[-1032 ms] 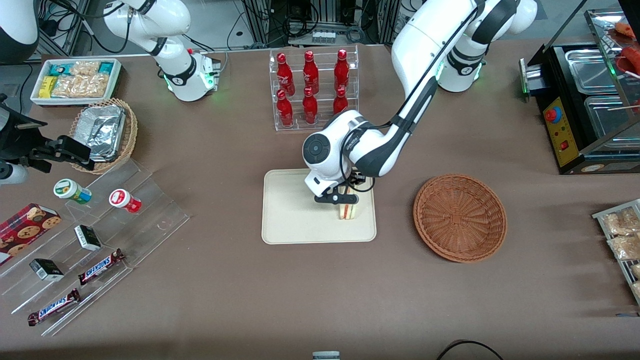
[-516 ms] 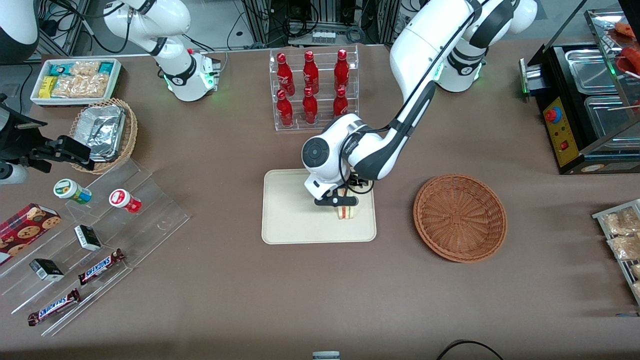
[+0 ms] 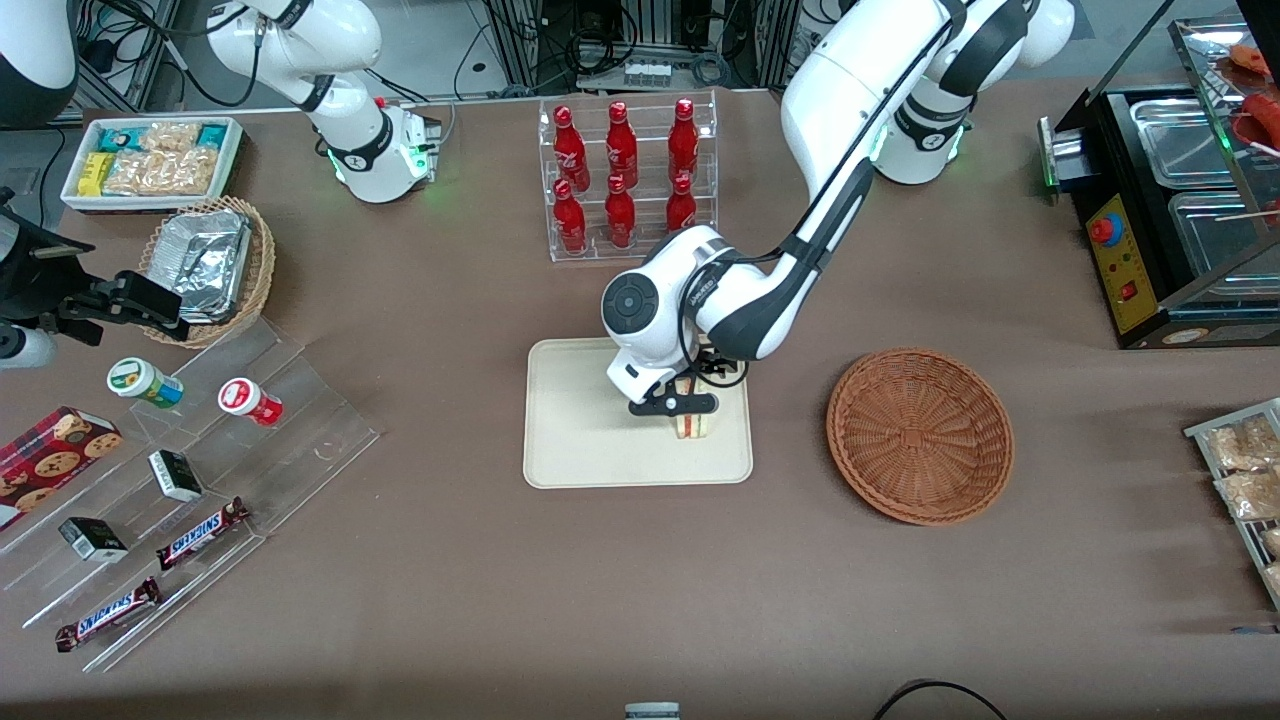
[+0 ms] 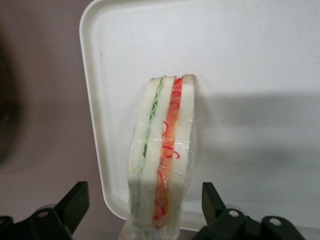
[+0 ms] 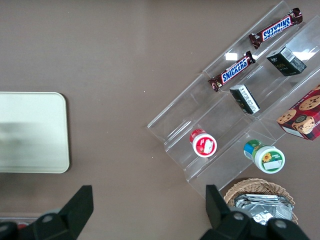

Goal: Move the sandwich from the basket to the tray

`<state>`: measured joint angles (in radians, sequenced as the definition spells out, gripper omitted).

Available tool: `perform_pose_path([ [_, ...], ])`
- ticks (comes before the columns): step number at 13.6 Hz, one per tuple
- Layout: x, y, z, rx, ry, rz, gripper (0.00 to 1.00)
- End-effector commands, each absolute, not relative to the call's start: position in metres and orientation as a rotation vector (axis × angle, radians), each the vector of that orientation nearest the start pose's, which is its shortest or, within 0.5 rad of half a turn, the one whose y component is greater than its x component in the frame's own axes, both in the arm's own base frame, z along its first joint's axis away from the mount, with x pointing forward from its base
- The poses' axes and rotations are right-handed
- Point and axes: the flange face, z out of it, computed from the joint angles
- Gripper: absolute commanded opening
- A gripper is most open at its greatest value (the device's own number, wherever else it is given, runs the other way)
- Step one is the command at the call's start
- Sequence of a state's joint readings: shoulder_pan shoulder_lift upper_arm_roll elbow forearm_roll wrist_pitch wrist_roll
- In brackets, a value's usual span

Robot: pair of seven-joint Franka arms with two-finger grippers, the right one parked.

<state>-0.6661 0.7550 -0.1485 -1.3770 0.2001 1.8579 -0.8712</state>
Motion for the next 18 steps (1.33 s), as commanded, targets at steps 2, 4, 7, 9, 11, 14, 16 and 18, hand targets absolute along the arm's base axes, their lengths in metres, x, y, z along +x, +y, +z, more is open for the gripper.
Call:
perform_pose_path([
  [2,0.517,-0.485,0.268,-2.875,-0.058,0.127,0.99],
  [4,0.523,-0.485,0.282,-2.889,-0.062,0.1,0.99],
  [7,0.54,-0.465,0.299,-2.882,-0.124,0.073,0.99],
  [9,0.545,-0.459,0.316,-2.89,-0.114,0.051,0.99],
  [11,0.56,-0.439,0.333,-2.904,-0.15,0.054,0.99],
  [14,0.577,-0.413,0.358,-2.92,-0.234,0.025,0.99],
  [16,0.593,-0.381,0.369,-2.93,-0.223,0.073,0.99],
  [18,0.607,-0.348,0.389,-2.966,-0.233,0.12,0.99],
])
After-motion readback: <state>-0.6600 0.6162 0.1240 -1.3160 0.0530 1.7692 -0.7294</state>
